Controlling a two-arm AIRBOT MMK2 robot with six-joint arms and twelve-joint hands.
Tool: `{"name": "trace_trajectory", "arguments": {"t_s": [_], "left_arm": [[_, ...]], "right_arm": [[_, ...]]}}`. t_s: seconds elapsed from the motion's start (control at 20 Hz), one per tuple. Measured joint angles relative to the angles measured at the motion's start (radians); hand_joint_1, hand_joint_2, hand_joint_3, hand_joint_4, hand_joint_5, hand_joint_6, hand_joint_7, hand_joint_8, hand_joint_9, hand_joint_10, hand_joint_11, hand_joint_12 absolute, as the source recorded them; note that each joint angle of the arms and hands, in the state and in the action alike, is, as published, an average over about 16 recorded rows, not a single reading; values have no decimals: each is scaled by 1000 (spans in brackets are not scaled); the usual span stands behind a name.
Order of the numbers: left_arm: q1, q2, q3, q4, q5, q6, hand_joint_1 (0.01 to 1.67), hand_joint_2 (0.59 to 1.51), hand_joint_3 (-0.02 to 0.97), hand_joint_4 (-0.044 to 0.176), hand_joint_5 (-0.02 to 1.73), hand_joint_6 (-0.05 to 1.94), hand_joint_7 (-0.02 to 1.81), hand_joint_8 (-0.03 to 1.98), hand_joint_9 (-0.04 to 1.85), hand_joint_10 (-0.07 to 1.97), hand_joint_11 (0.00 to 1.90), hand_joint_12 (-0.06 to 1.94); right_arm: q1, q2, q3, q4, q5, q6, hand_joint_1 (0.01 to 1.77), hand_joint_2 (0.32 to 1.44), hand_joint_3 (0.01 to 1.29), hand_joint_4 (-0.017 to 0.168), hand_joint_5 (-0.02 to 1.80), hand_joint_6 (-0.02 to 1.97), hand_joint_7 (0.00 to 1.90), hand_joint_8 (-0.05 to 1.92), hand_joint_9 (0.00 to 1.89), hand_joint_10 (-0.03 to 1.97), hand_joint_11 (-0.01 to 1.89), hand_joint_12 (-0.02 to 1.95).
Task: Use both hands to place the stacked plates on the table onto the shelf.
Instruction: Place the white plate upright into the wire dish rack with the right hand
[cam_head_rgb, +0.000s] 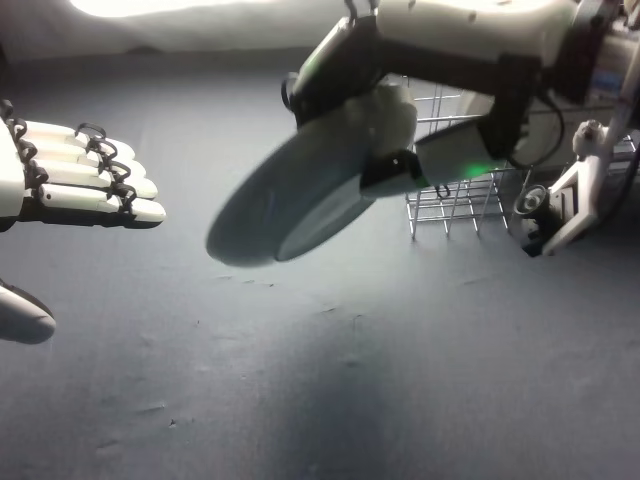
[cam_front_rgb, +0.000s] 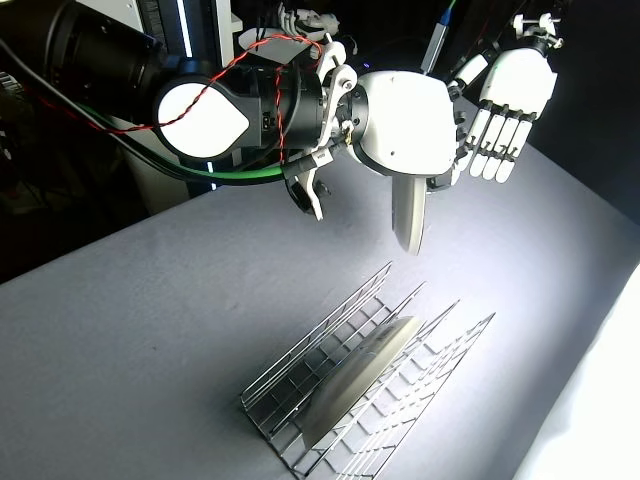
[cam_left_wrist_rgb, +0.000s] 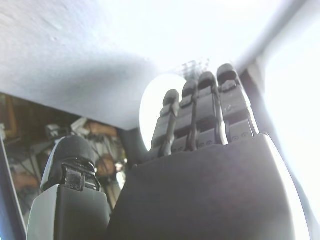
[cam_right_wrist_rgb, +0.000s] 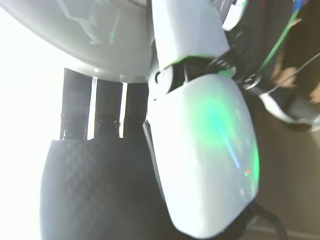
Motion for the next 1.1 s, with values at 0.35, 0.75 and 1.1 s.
{"name": "trace_trajectory", "arguments": {"t_s": [0.35,0.75,1.1], "left_arm": [[-1,-4,12,3,-2,-5,15,1173,16,4,28,7,25,12,15,7,15,8],[-1,-7,19,3,-4,-7,15,1166,16,4,21,7,21,13,17,8,15,9],[0,-8,20,5,-5,-7,16,1161,16,4,35,7,34,13,21,8,15,8]], "right_arm": [[44,26,-9,241,-21,-1,1501,936,12,-6,937,961,1041,727,1020,853,932,1394],[72,81,-13,394,-51,0,1502,944,12,-8,933,939,1044,723,1022,862,907,1430],[54,153,-22,420,-75,1,1503,948,12,-8,951,897,1055,706,1023,860,876,1476]]}}
